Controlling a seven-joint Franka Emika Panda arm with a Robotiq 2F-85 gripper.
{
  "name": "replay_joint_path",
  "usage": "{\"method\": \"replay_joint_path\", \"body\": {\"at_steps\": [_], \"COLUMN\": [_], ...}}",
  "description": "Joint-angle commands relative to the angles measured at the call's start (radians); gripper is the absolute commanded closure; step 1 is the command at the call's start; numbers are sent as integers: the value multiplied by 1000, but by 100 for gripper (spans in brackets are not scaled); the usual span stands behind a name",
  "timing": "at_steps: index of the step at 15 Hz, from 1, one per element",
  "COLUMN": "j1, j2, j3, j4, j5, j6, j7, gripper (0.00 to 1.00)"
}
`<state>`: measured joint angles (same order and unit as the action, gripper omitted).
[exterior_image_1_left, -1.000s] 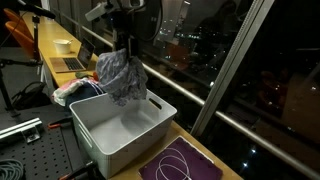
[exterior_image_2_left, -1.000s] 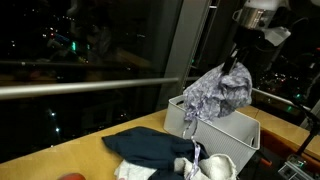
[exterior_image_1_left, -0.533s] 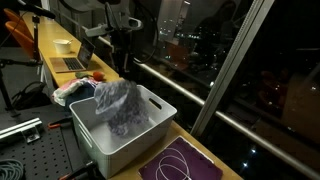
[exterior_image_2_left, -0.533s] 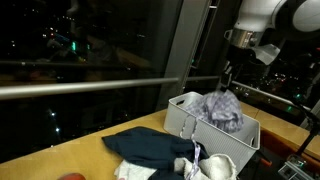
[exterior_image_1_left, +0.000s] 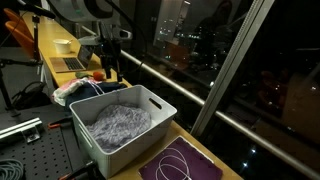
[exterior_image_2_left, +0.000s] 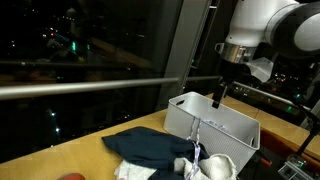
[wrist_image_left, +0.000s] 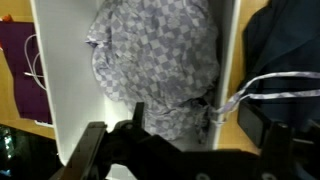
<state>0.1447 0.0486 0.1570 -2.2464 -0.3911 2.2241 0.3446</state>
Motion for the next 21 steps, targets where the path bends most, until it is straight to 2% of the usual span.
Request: {"method": "replay_joint_path", "body": {"at_steps": [1,4,8,15,21], "j1": [91,174,268,340,380], "j2": [112,215,339,406,426], "j3": [62,89,86,88,87], "j4": [61,133,241,329,328], "j5": [-10,-23,-9,63,64], "j6": [25,24,5,-90,-173], "j7": [76,107,96,64,89], "gripper": [0,0,0,0,0]}}
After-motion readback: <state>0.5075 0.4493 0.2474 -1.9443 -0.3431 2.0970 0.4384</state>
